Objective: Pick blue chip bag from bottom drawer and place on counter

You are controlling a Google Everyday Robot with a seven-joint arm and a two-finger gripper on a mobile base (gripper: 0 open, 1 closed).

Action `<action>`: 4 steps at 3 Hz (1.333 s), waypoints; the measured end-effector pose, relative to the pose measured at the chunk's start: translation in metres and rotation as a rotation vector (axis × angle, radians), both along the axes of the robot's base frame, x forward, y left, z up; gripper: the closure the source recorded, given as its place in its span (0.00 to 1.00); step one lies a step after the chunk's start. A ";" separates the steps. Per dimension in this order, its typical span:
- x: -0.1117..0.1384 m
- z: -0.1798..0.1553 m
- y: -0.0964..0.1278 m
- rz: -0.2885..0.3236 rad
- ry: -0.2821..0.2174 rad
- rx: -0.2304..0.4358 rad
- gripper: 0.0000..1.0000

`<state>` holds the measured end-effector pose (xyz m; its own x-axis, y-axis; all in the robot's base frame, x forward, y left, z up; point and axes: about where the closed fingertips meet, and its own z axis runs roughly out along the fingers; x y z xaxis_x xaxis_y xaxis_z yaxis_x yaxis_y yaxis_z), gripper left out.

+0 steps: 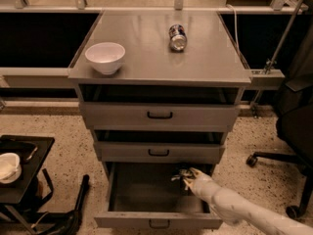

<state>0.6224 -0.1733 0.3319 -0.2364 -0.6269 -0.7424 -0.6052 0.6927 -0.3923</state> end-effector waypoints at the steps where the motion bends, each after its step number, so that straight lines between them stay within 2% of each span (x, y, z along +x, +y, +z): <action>1: -0.031 0.085 -0.034 -0.076 -0.103 -0.075 1.00; 2: -0.057 0.085 -0.018 -0.028 -0.084 -0.091 1.00; 3: -0.058 0.083 -0.017 -0.028 -0.081 -0.090 1.00; 4: -0.078 0.103 -0.020 -0.045 -0.089 -0.114 1.00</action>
Offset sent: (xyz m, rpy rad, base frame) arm -0.0227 -0.0322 0.0729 -0.0644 -0.0927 -0.0713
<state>0.5449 -0.1930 0.4345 -0.2021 -0.6984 -0.6866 -0.5339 0.6663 -0.5206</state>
